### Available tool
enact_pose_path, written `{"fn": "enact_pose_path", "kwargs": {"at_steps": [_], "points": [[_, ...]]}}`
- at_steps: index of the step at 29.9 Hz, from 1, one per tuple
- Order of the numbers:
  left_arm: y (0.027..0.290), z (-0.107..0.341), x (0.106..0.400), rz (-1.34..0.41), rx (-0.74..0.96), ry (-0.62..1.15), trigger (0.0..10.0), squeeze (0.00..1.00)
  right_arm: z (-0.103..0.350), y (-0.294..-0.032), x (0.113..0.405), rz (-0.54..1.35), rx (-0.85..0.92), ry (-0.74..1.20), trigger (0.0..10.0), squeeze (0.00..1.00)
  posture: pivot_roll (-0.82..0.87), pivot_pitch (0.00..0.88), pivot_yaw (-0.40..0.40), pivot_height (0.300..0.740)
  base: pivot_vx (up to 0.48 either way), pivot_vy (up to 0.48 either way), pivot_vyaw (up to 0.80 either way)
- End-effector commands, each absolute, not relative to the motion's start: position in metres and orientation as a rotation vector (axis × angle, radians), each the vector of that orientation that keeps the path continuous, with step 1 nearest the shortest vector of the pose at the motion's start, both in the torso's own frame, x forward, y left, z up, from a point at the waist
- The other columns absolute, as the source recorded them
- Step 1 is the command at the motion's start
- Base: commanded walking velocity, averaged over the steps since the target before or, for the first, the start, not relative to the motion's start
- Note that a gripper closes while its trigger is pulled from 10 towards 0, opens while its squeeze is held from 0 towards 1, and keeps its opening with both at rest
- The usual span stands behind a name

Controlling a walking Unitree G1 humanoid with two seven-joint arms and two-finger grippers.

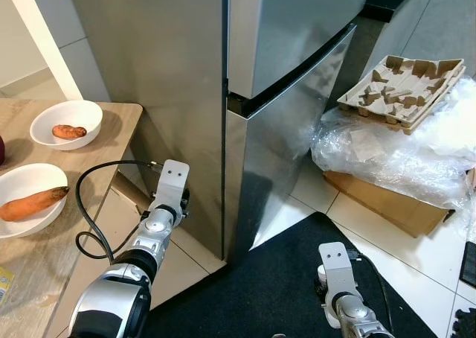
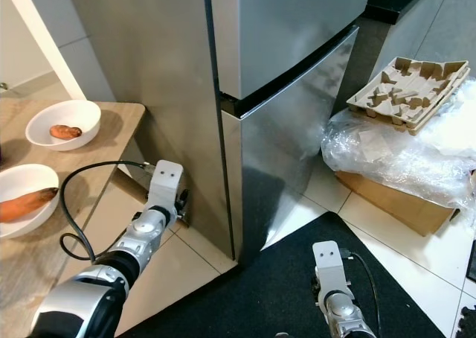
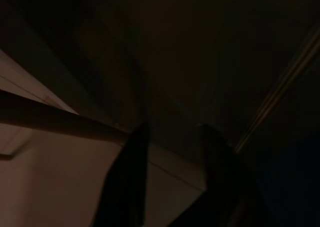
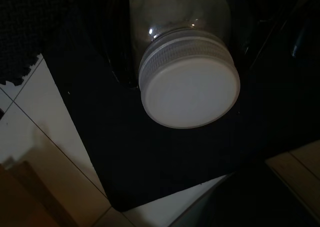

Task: Restocking fridge

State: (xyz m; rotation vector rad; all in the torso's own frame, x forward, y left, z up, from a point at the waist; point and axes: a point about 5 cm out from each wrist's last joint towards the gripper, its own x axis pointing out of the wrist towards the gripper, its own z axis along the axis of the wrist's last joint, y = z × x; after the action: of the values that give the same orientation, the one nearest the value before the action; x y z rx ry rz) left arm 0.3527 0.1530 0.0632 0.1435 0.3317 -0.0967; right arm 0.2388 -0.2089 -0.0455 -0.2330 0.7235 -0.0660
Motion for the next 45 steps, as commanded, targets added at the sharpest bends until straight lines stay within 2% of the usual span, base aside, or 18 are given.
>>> {"fn": "enact_pose_path", "kwargs": {"at_steps": [1, 9, 19, 20, 21, 23, 45], "points": [[0.145, 0.065, 0.354, -0.123, 0.049, 0.333, 0.0, 0.00, -0.046, -0.207, 0.238, -0.065, -0.227, 0.729, 10.0, 0.00, -0.13, 0.137, 0.006, 0.740, 0.000, 0.000, 0.00], [0.122, 0.070, 0.354, -0.298, -0.094, 0.308, 0.0, 0.00, -0.046, -0.207, 0.239, -0.067, -0.217, 0.733, 10.0, 0.00, -0.13, 0.139, 0.007, 0.740, 0.000, 0.000, 0.00], [0.113, 0.071, 0.353, -0.425, -0.076, 0.306, 0.0, 0.00, -0.046, -0.209, 0.238, -0.065, -0.225, 0.733, 10.0, 0.00, -0.13, 0.137, 0.006, 0.740, 0.000, 0.000, 0.00], [0.113, 0.071, 0.353, -0.434, -0.066, 0.304, 1.8, 0.00, -0.046, -0.209, 0.238, -0.065, -0.227, 0.732, 10.0, 0.00, -0.12, 0.135, 0.006, 0.740, 0.000, 0.000, 0.00], [0.114, 0.072, 0.353, -0.437, -0.058, 0.299, 9.6, 0.00, -0.046, -0.208, 0.238, -0.064, -0.229, 0.731, 10.0, 0.00, -0.12, 0.133, 0.006, 0.740, 0.000, 0.000, 0.00], [0.114, 0.075, 0.354, -0.437, -0.056, 0.284, 10.0, 0.00, -0.046, -0.208, 0.239, -0.062, -0.232, 0.729, 10.0, 0.00, -0.12, 0.127, 0.006, 0.740, 0.000, 0.000, 0.00], [0.084, 0.087, 0.357, -0.478, -0.098, 0.201, 10.0, 0.00, -0.050, -0.207, 0.232, -0.050, -0.258, 0.733, 10.0, 0.00, -0.12, 0.131, 0.008, 0.740, 0.000, 0.000, 0.00]]}}
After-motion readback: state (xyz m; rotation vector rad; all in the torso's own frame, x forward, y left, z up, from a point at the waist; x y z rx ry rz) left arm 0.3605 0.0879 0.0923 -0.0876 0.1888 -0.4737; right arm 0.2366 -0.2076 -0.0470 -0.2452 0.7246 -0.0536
